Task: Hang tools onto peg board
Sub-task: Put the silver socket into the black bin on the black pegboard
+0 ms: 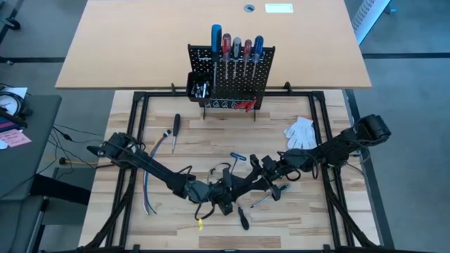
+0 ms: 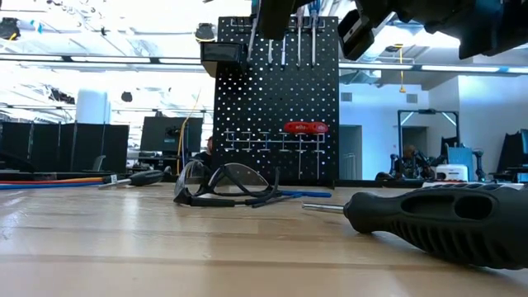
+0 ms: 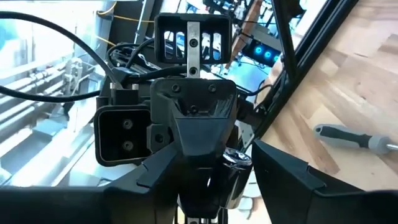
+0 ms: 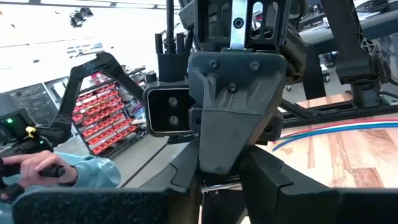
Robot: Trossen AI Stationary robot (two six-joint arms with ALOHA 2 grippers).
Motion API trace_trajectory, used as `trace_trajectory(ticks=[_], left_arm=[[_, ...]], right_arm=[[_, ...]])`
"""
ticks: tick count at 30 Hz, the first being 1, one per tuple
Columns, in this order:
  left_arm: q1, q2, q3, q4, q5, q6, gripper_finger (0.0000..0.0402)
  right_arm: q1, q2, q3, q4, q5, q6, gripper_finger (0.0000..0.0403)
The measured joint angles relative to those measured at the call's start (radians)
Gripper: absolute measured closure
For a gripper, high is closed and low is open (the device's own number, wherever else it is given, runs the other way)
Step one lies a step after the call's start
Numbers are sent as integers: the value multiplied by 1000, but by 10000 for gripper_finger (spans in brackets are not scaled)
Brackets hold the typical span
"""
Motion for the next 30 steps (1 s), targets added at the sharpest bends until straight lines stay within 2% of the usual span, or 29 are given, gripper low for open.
trace_trajectory(ticks=[10,15,19,26,30], left_arm=[[-30,1,0,-2,-37,-15,292],[-31,2,0,-6,-43,-32,314],[-34,2,0,-6,-39,-46,319],[-43,3,-1,-28,-35,-77,347],[-57,4,-3,-44,-59,-82,350]], right_arm=[[0,0,1,-16,2,5,305],[0,0,2,-45,4,7,286],[-2,0,2,-47,4,7,251],[-14,-2,2,-83,-1,-42,161],[-49,-3,3,-137,-55,-43,142]])
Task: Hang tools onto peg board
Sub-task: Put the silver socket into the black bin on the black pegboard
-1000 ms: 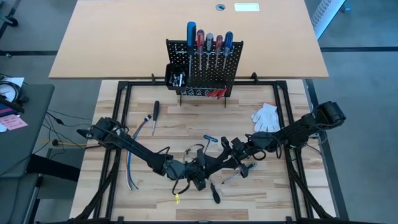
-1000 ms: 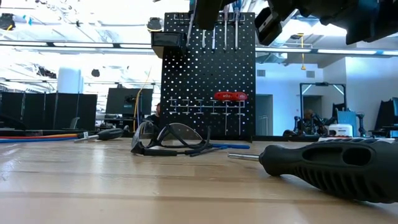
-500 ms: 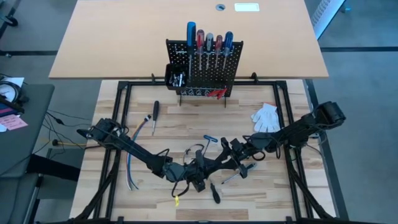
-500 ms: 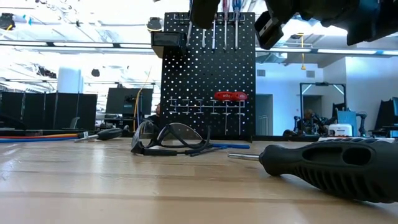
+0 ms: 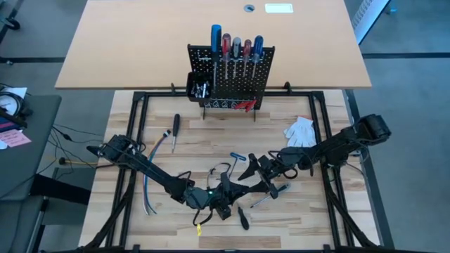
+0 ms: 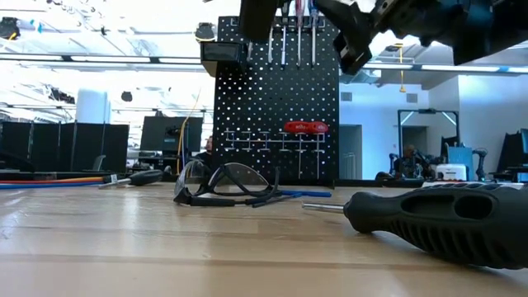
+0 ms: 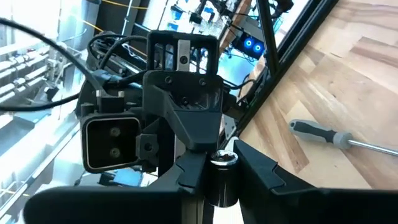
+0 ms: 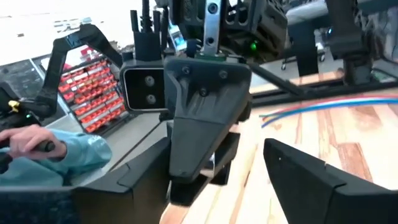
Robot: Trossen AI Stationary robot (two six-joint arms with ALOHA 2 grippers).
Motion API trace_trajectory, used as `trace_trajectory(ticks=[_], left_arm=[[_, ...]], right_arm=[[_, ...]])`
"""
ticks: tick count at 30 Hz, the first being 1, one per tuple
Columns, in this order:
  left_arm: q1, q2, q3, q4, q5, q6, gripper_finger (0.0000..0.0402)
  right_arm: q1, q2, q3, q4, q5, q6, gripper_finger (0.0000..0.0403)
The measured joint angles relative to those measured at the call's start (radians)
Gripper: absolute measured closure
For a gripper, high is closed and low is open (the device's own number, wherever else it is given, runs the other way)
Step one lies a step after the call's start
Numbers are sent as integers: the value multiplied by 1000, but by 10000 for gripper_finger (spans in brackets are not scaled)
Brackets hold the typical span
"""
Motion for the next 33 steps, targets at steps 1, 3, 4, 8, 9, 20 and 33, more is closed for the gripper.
trace_trajectory(ticks=[1,3,4,8,9,20,33], left_arm=[[-3,0,0,-1,-5,-1,348],[-10,0,0,-8,-26,-5,346],[-12,0,0,-18,-31,-15,346],[-16,-10,0,-95,-43,-123,346],[-19,-11,0,-114,-44,-157,346],[-63,-74,-46,-269,-60,-407,346],[71,-538,-426,145,-243,-503,347]], right_arm=[[-9,0,0,-12,-15,-5,141],[-21,-1,1,-31,-38,-17,141],[-26,-1,1,-37,-46,-18,141],[-37,-20,-1,-73,-48,-30,141],[-40,-32,-2,-89,-48,-34,140],[-37,-352,-3,-534,192,-133,140],[224,-381,-3,-675,521,-104,140]])
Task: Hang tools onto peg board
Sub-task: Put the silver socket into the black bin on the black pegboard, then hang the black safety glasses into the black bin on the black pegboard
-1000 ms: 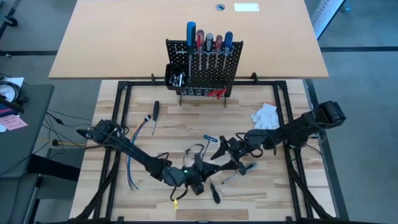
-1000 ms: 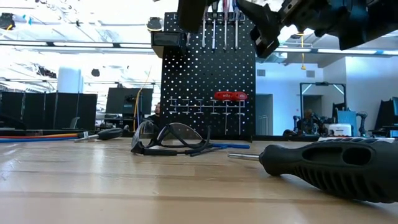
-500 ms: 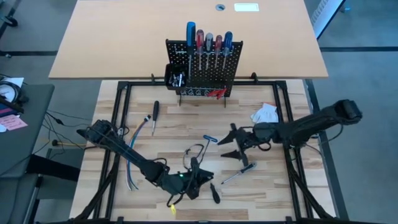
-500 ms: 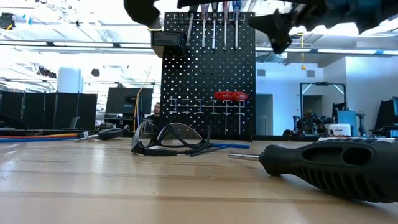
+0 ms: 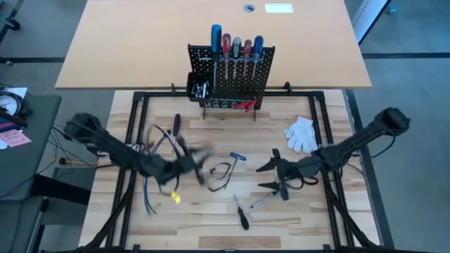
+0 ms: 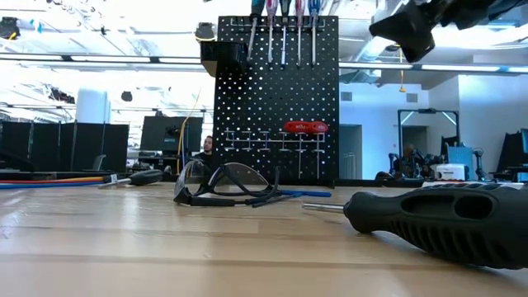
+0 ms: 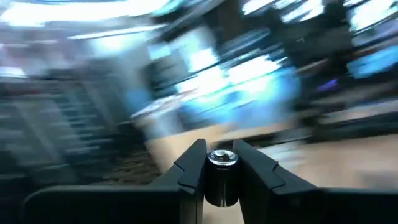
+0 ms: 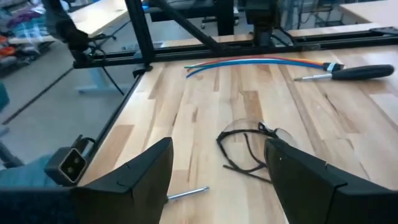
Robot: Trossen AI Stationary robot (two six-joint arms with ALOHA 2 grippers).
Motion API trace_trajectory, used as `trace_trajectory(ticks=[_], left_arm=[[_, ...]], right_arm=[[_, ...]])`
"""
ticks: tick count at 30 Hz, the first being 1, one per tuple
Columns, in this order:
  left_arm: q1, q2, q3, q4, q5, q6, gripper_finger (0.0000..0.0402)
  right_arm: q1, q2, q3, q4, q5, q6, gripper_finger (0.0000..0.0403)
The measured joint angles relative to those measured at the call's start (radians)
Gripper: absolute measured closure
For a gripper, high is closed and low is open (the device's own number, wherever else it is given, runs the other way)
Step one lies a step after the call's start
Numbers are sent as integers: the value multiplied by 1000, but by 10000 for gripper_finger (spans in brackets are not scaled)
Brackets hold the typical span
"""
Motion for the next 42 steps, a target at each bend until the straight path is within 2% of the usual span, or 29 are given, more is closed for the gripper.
trace_trajectory(ticks=[2,4,7,9,11,13,15,20,24,34,38,42], left_arm=[[54,-48,52,-68,-111,110,349],[124,-94,123,-191,-152,155,350],[245,-156,259,-499,-146,50,350],[333,-172,365,-781,-119,-106,350],[421,-170,463,-1034,-37,-268,349],[503,-150,532,-1194,68,-404,345],[572,-131,572,-1275,139,-477,341],[659,-70,592,-1327,230,-511,337],[678,-57,592,-1326,235,-517,326],[680,-98,592,-1319,233,-511,213],[644,-144,592,-1322,230,-500,198],[545,-195,592,-1384,228,-461,204]], right_arm=[[16,18,0,24,41,0,140],[19,32,0,38,58,0,140],[19,45,0,52,61,0,140],[19,46,0,49,61,0,140],[19,46,0,49,61,0,140],[19,46,0,49,61,0,140],[19,46,0,49,61,0,140],[21,46,0,46,61,5,140],[21,46,0,45,61,5,140],[21,46,0,44,61,8,140],[21,46,0,29,61,-7,140],[21,47,0,-26,61,-26,140]])
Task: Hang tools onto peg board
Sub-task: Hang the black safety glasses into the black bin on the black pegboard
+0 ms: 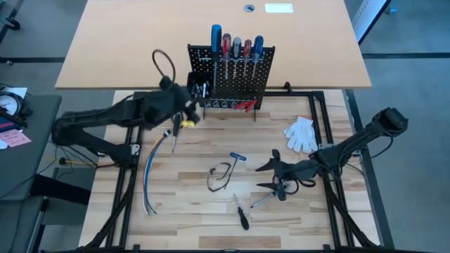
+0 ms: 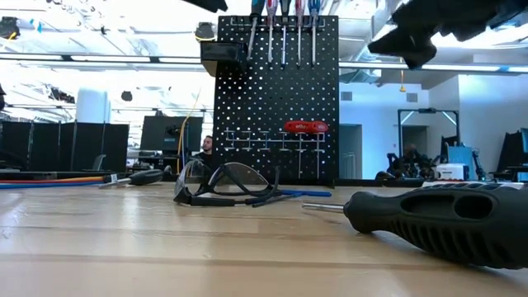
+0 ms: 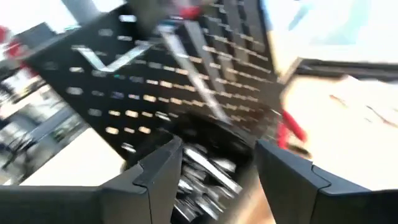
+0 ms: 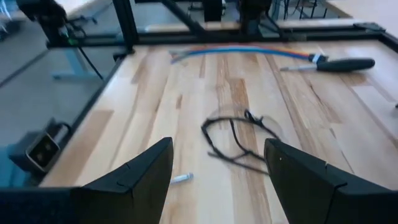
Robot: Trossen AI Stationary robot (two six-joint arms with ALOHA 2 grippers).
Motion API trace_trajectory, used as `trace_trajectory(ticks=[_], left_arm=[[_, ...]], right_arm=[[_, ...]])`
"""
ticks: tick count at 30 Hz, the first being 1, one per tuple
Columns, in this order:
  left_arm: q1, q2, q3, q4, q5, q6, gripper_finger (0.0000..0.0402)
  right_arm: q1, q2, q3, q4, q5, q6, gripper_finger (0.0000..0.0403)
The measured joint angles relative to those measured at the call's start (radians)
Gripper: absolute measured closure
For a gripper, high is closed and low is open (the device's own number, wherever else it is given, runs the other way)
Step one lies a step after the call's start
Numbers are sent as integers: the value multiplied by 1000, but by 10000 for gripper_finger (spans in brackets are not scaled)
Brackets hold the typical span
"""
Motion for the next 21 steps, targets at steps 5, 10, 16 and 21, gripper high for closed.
trace_trajectory(ticks=[5,10,16,21], left_arm=[[-200,-35,-71,-114,-97,-71,221],[-403,-28,-240,-121,-201,-237,232],[-593,15,-479,77,-214,-356,233],[-706,130,-598,315,-223,-318,234]], right_arm=[[0,47,0,-26,0,0,140],[-7,158,1,-4,0,0,140],[-49,317,1,102,-3,-9,140],[-82,397,2,167,-23,-11,140]])
